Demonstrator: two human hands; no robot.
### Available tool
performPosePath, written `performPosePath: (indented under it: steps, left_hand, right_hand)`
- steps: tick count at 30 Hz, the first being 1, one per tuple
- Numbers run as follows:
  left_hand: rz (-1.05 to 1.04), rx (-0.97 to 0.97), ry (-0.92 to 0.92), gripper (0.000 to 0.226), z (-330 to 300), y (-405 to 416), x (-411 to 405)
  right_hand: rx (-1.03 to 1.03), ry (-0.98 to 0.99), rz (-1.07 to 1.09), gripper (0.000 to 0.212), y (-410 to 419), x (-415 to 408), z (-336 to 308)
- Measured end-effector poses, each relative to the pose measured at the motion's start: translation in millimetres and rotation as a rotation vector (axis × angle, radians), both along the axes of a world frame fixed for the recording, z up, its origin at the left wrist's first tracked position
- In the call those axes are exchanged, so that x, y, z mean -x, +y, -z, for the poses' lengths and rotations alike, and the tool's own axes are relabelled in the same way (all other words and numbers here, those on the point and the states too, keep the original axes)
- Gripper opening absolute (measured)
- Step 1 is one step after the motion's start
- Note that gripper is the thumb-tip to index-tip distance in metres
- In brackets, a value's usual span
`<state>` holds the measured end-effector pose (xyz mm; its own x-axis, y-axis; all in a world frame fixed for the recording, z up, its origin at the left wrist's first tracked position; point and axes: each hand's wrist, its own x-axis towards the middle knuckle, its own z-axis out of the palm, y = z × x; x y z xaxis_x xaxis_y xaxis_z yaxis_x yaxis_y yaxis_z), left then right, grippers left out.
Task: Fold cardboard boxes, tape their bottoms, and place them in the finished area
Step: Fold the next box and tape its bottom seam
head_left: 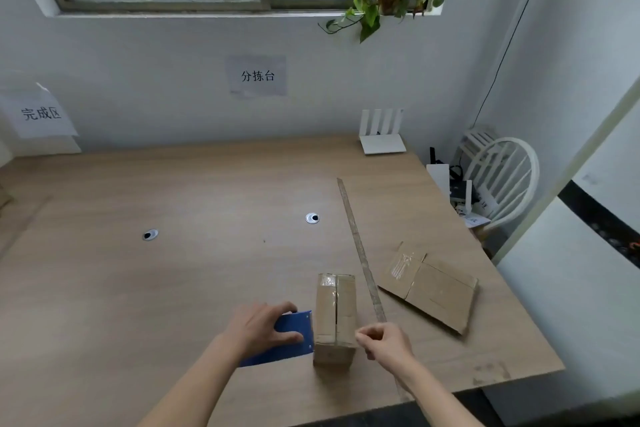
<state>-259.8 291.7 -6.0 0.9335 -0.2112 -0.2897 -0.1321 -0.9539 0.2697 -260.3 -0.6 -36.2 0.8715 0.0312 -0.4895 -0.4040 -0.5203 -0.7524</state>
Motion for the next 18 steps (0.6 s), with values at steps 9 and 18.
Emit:
performPosePath:
  steps: [9,18]
  left_hand:
    - [0.067,-0.028,0.027,0.067,19.9,-9.3,-34.8]
    - [0.108,-0.056,0.054,0.068,35.3,-7.8,-48.7]
  right_hand:
    - [0.028,0.026,0.088,0.005,-5.7,-14.6,24.7]
    - [0.021,0.084,0.152,0.009,3.1,-18.0,43.8]
